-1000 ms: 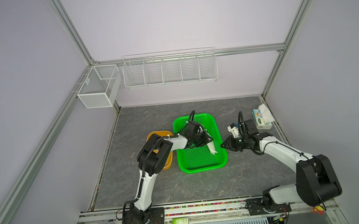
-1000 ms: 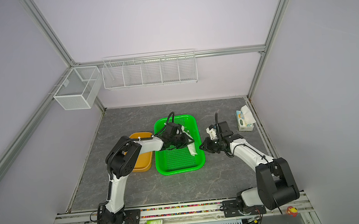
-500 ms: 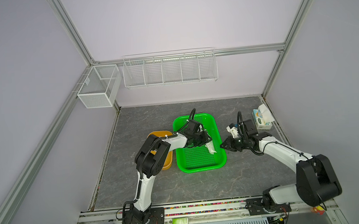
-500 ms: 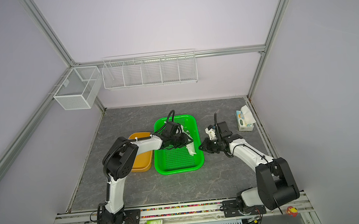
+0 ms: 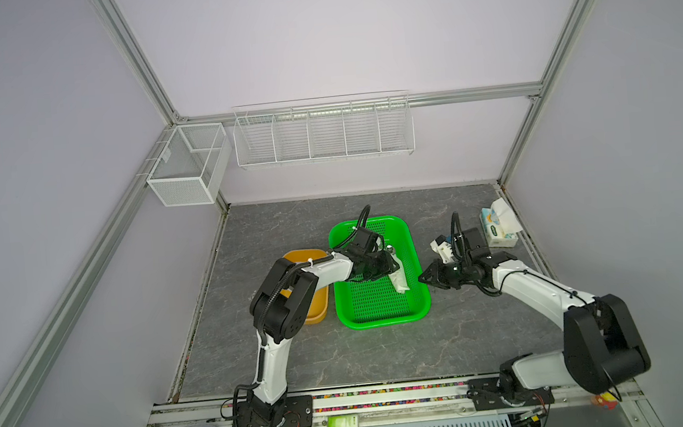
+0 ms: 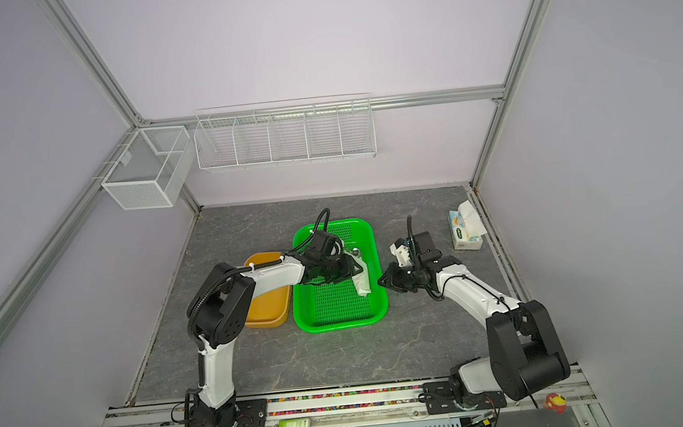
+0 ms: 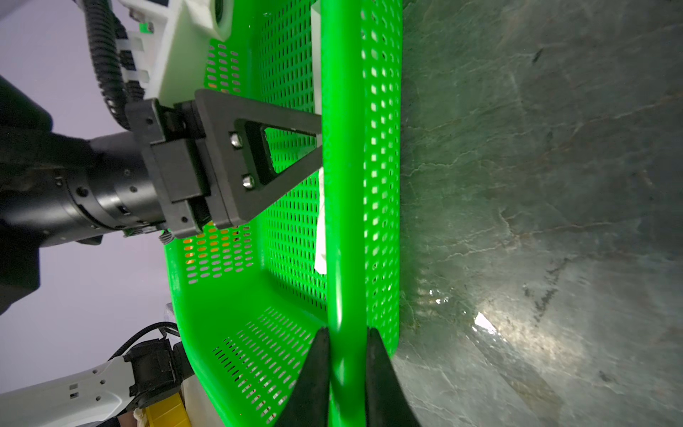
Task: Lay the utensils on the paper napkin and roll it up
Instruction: 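Lower the bundle into the green basket with the left gripper and open it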
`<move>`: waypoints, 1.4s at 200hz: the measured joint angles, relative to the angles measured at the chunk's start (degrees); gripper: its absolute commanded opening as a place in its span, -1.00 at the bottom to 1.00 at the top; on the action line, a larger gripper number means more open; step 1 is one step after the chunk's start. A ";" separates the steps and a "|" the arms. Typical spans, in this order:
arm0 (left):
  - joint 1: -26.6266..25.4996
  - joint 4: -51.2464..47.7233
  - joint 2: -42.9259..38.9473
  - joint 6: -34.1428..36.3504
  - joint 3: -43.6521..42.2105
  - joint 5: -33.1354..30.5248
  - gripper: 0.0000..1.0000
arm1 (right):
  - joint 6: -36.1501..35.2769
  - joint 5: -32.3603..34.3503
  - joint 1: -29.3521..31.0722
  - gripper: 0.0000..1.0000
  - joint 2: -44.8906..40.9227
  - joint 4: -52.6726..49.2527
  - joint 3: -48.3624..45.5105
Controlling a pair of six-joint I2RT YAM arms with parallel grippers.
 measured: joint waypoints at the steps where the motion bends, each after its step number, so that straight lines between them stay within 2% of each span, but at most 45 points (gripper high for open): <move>1: 0.00 -0.07 -0.07 0.02 -0.07 0.00 -0.02 | -0.02 -0.02 0.00 -0.81 0.00 0.00 0.00; 46: 0.00 -2.36 -3.63 0.24 -3.85 -0.61 -0.10 | 0.00 -0.02 0.02 -0.81 0.00 0.02 0.00; 72: -0.13 -2.49 -4.15 0.48 -4.81 0.72 -0.08 | 0.00 0.00 0.04 -0.81 0.00 0.02 0.00; 108: -0.76 -2.23 -4.17 0.81 -5.70 2.49 -0.32 | 0.02 0.00 0.09 -0.81 0.00 0.00 0.09; 127: -0.79 -1.99 -4.17 1.16 -6.08 2.67 -0.35 | 0.02 0.17 0.15 -0.81 0.00 -0.07 0.11; 170: -1.33 -2.12 -4.11 1.64 -5.97 2.86 -0.34 | 0.02 0.20 0.17 -0.82 0.00 -0.09 0.13; 233: -2.91 -1.68 -3.91 1.51 -5.57 3.30 -0.22 | 0.02 0.59 0.39 -0.82 0.00 -0.17 0.17; 265: -2.91 -1.44 -4.09 1.25 -5.64 3.02 -0.09 | 0.02 0.66 0.44 -0.70 0.00 -0.22 0.22; 280: -2.95 -1.36 -4.98 1.09 -6.16 2.58 -0.05 | 0.04 0.98 0.50 -0.58 0.00 -0.31 0.33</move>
